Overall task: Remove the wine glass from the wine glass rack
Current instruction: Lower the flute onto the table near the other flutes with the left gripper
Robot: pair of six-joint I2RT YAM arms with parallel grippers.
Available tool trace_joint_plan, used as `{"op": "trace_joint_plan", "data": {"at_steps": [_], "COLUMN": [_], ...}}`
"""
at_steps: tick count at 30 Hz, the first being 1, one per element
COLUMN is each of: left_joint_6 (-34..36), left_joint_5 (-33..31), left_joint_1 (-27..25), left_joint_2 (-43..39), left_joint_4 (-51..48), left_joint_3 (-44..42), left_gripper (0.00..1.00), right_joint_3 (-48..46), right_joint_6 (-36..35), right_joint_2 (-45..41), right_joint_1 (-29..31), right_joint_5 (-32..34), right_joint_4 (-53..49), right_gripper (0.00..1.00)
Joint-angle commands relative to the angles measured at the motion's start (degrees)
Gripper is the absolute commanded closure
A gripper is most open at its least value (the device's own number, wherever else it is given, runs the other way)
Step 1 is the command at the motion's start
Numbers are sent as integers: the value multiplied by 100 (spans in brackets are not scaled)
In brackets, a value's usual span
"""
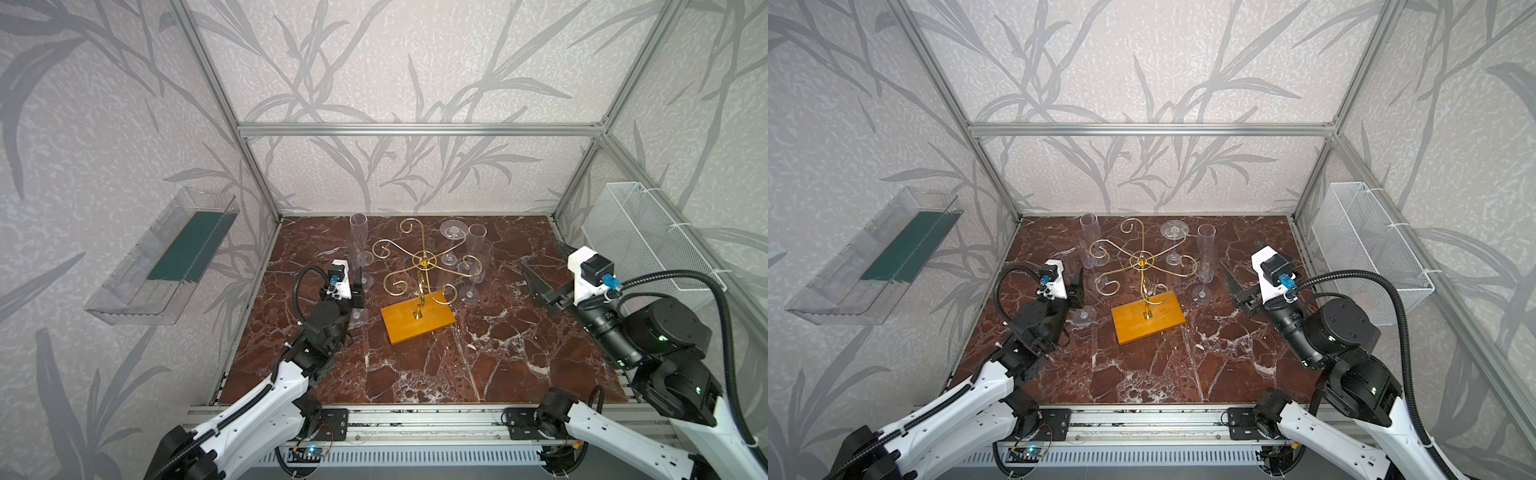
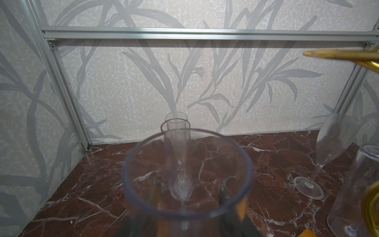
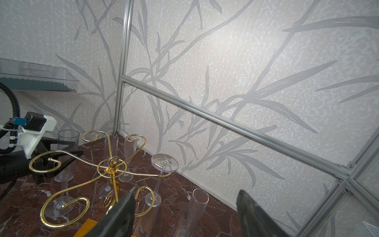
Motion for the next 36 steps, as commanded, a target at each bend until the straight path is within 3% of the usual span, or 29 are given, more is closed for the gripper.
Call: {"op": "trace_joint_plan", "data": {"at_steps": [1,18,36], "left_joint_6": [-1,118,395], "left_joint_5": [53,257,238], "left_joint_1": [126,402,421], "left_joint_2": [297,2012,2909], "left_joint_4": [1282,2685,3396], "left_joint_3": [-85,-184,-345], "left_gripper": [68,69,70], "right_joint_3": [-55,39,12], "right_joint_6": [51,46,53], "right_joint_2": [-54,27,-12], "right_joint_1": [32,32,32], "right_joint_5": [173,146,190], "right_joint_4": [183,52,-54], "right_gripper": [24,23,23]}}
